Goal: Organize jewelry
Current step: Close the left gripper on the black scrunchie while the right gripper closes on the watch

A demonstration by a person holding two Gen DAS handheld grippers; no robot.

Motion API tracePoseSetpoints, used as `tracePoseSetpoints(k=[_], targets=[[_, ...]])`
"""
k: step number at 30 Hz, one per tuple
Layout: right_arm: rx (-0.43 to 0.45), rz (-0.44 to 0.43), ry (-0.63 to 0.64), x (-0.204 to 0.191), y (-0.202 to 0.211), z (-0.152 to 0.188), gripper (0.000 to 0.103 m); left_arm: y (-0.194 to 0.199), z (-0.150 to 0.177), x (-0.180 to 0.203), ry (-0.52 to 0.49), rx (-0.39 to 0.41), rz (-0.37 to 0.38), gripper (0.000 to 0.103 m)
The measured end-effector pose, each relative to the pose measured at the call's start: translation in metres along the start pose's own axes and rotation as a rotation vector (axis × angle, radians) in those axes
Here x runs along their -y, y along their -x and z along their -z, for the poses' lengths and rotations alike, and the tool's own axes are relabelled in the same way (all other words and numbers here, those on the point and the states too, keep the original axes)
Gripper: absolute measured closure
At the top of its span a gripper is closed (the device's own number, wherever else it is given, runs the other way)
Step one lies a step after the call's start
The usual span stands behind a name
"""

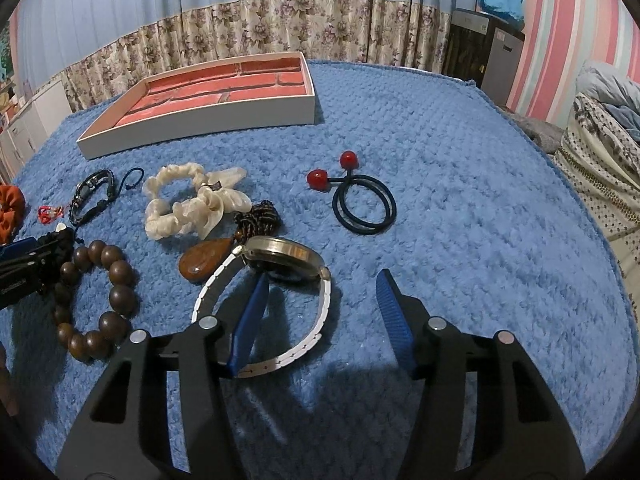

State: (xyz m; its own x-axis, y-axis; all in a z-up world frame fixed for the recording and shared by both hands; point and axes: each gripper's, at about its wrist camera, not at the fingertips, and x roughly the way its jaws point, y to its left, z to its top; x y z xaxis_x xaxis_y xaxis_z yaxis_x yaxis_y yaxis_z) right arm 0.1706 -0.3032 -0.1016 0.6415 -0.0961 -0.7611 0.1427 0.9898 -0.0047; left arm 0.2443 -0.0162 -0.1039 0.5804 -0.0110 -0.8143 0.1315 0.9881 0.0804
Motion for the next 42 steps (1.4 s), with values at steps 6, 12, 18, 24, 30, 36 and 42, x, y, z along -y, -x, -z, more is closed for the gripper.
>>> tracePoseSetpoints(k=[6, 12, 18, 24, 30, 36, 42], targets=[[-0.008, -0.014, -0.002, 0.002, -0.003, -0.001, 0.052, 0.001, -0.002, -0.001, 0.013, -0.029, 0.015, 0.049], [-0.012, -0.022, -0.007, 0.002, -0.004, 0.000, 0.053, 0.001, -0.003, 0.000, 0.020, -0.053, 0.021, 0.053], [-0.011, -0.032, -0.006, 0.002, -0.004, 0.002, 0.053, -0.002, -0.007, -0.001, 0.037, -0.087, 0.019, 0.052], [-0.024, -0.054, -0.004, 0.001, -0.004, 0.005, 0.053, -0.003, -0.005, -0.006, 0.048, -0.107, 0.009, 0.050], [-0.030, -0.071, -0.007, 0.004, -0.008, 0.003, 0.066, -0.007, -0.010, -0.009, 0.033, -0.142, 0.032, 0.050], [-0.029, -0.082, 0.016, -0.003, -0.011, -0.001, 0.074, -0.006, -0.010, -0.012, 0.038, -0.141, 0.061, 0.057], [-0.023, -0.094, 0.015, -0.002, -0.012, -0.002, 0.080, -0.003, -0.008, -0.009, 0.028, -0.101, 0.055, 0.083]])
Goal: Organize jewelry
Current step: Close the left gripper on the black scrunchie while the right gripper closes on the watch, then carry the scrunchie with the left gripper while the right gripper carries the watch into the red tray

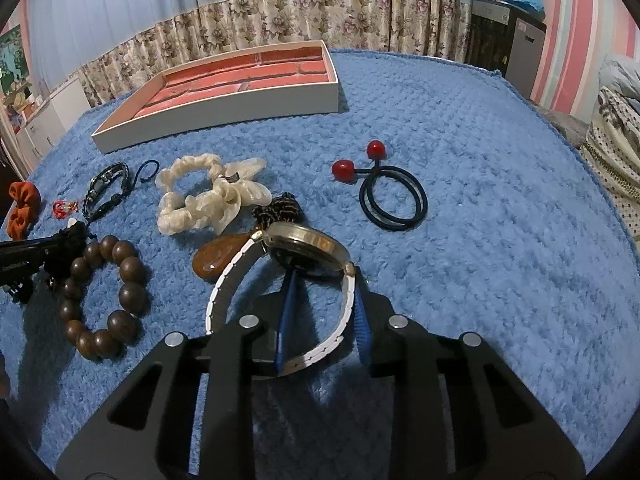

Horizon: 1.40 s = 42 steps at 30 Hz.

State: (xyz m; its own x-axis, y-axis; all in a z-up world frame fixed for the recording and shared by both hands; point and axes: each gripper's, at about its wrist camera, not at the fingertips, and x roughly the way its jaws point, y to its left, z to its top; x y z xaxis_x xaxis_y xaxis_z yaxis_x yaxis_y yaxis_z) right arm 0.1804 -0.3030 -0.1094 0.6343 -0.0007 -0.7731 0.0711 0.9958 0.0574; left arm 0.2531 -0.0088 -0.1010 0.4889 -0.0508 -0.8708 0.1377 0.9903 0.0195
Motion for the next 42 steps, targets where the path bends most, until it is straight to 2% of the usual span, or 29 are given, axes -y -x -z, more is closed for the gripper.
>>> tracePoseSetpoints(k=[7, 13, 14, 24, 30, 33, 37, 42], targets=[[0.008, -0.007, -0.001, 0.000, 0.002, -0.001, 0.087, 0.004, 0.005, 0.002, -0.010, 0.052, -0.012, 0.090], [0.022, -0.015, 0.006, 0.000, 0.009, -0.003, 0.089, 0.018, 0.008, -0.001, -0.007, 0.116, -0.003, 0.091], [0.031, -0.016, 0.009, -0.001, 0.012, -0.004, 0.093, 0.023, 0.007, -0.001, -0.008, 0.133, 0.000, 0.091], [0.100, -0.010, 0.037, 0.001, 0.033, -0.027, 0.093, 0.058, -0.013, 0.000, -0.014, 0.226, 0.022, 0.092], [0.140, -0.007, 0.069, -0.001, 0.036, -0.072, 0.093, 0.080, -0.042, -0.005, -0.024, 0.280, 0.027, 0.092], [0.173, -0.022, 0.065, -0.003, 0.031, -0.108, 0.093, 0.090, -0.065, -0.004, -0.031, 0.319, 0.028, 0.092], [0.215, -0.024, 0.060, -0.008, 0.018, -0.151, 0.093, 0.093, -0.103, -0.002, -0.034, 0.362, 0.019, 0.092], [0.241, -0.035, 0.062, -0.020, -0.012, -0.210, 0.093, 0.077, -0.160, -0.002, -0.010, 0.396, 0.053, 0.092]])
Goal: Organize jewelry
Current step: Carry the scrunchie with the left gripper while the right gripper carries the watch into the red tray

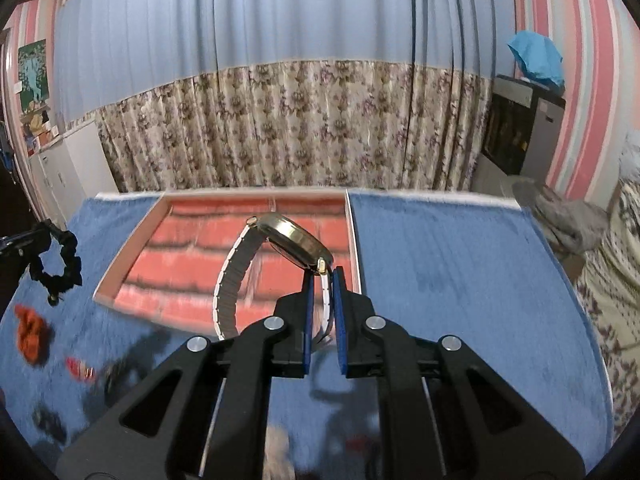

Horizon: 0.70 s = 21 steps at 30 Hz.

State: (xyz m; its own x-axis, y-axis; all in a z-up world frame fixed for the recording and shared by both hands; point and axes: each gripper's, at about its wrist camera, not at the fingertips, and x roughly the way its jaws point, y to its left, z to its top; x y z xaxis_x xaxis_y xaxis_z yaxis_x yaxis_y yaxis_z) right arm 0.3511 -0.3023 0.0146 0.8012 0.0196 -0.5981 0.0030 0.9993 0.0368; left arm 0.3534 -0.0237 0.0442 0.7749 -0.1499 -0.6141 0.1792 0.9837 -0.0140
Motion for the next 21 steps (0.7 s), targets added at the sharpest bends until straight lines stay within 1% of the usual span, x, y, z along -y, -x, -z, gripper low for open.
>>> tracePoseSetpoints(k=[2, 3, 5, 8, 12, 15, 18, 21], targets=[[-0.006, -0.015, -0.007, -0.004, -0.027, -0.019, 0.093, -0.017, -0.015, 0.001, -0.006, 0.022, 0.005, 0.092], [-0.007, -0.015, -0.010, -0.005, -0.034, -0.024, 0.093, -0.025, -0.021, 0.001, -0.008, 0.026, 0.011, 0.092], [-0.017, -0.026, -0.024, -0.007, -0.060, -0.037, 0.093, -0.049, -0.034, 0.004, -0.013, 0.024, 0.015, 0.092], [-0.035, -0.010, -0.004, -0.013, -0.091, -0.047, 0.093, -0.087, -0.045, 0.005, -0.006, -0.006, 0.030, 0.092], [-0.101, 0.012, 0.007, -0.016, -0.140, -0.049, 0.093, -0.141, -0.052, -0.001, 0.042, -0.084, 0.073, 0.092], [-0.149, 0.023, -0.015, -0.013, -0.166, -0.044, 0.093, -0.177, -0.057, -0.008, 0.056, -0.128, 0.053, 0.092], [-0.188, 0.046, -0.011, -0.011, -0.192, -0.041, 0.093, -0.196, -0.058, -0.011, 0.047, -0.154, 0.035, 0.092], [-0.218, 0.040, -0.036, -0.007, -0.201, -0.040, 0.093, -0.212, -0.056, -0.013, 0.036, -0.185, 0.019, 0.092]])
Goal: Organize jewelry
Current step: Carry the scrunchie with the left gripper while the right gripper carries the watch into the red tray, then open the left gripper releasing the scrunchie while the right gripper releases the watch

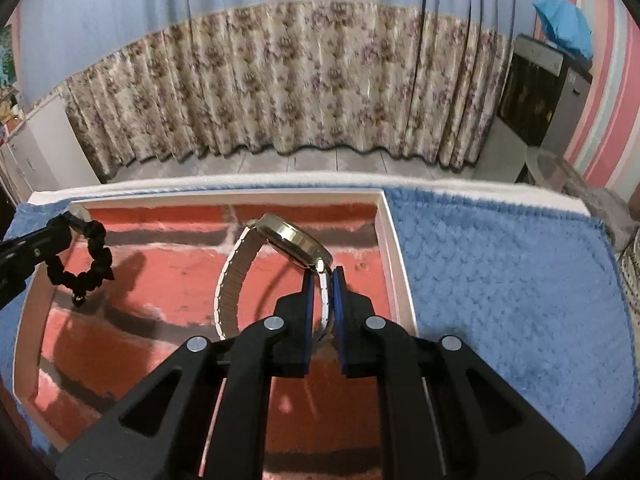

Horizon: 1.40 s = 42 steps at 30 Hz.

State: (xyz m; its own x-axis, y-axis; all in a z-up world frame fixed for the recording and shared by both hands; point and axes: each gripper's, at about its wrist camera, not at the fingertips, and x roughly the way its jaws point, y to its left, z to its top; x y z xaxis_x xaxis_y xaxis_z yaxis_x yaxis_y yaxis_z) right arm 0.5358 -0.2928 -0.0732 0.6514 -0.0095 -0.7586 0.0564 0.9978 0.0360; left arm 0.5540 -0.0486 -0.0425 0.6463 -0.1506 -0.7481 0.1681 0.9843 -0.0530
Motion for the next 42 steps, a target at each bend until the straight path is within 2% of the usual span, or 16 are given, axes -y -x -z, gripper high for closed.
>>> tracePoseSetpoints(k=[2, 6, 13, 18, 20, 21, 22, 25, 30, 32, 33, 34, 38, 41, 42], targets=[[-0.014, 0.025, 0.018, -0.002, -0.005, -0.003, 0.093, -0.012, 0.001, -0.001, -0.007, -0.033, -0.005, 0.092], [-0.058, 0.039, 0.008, -0.004, -0.018, -0.001, 0.093, -0.023, 0.004, 0.005, -0.043, -0.029, -0.056, 0.092], [-0.102, 0.042, -0.013, -0.001, -0.025, 0.001, 0.093, -0.037, 0.009, 0.000, -0.035, -0.086, -0.063, 0.088], [-0.127, 0.046, -0.013, -0.002, -0.028, 0.003, 0.088, -0.043, 0.010, -0.006, -0.028, -0.115, -0.079, 0.088], [-0.135, 0.042, -0.014, -0.002, -0.029, 0.004, 0.085, -0.046, 0.008, -0.008, -0.024, -0.129, -0.084, 0.083], [-0.135, 0.041, -0.013, -0.001, -0.029, 0.003, 0.085, -0.047, 0.008, -0.009, -0.019, -0.134, -0.092, 0.074], [-0.136, 0.039, -0.010, -0.001, -0.029, 0.003, 0.083, -0.047, 0.008, -0.010, -0.014, -0.131, -0.097, 0.067], [-0.118, 0.025, -0.007, -0.001, -0.022, 0.002, 0.074, -0.040, 0.007, -0.009, -0.007, -0.109, -0.110, 0.061], [-0.034, -0.017, -0.013, -0.001, 0.013, -0.009, 0.061, -0.020, 0.010, -0.006, -0.011, -0.070, -0.108, 0.060], [0.003, -0.015, -0.006, -0.001, 0.030, -0.011, 0.049, -0.003, 0.009, -0.003, -0.014, -0.034, -0.107, 0.051], [0.020, -0.011, -0.001, -0.002, 0.037, -0.011, 0.046, 0.006, 0.009, -0.002, -0.017, -0.015, -0.110, 0.042], [0.037, -0.011, 0.003, -0.002, 0.047, -0.012, 0.042, 0.022, 0.009, 0.000, -0.025, 0.013, -0.111, 0.037], [0.081, -0.034, -0.016, 0.004, 0.082, -0.007, 0.031, 0.062, 0.010, 0.001, -0.033, 0.044, -0.096, 0.034], [0.125, -0.032, -0.014, 0.008, 0.113, 0.001, 0.020, 0.094, 0.016, -0.007, -0.015, 0.073, -0.079, 0.027], [0.141, -0.023, -0.013, 0.010, 0.125, 0.006, 0.018, 0.105, 0.019, -0.009, -0.010, 0.088, -0.085, 0.022]])
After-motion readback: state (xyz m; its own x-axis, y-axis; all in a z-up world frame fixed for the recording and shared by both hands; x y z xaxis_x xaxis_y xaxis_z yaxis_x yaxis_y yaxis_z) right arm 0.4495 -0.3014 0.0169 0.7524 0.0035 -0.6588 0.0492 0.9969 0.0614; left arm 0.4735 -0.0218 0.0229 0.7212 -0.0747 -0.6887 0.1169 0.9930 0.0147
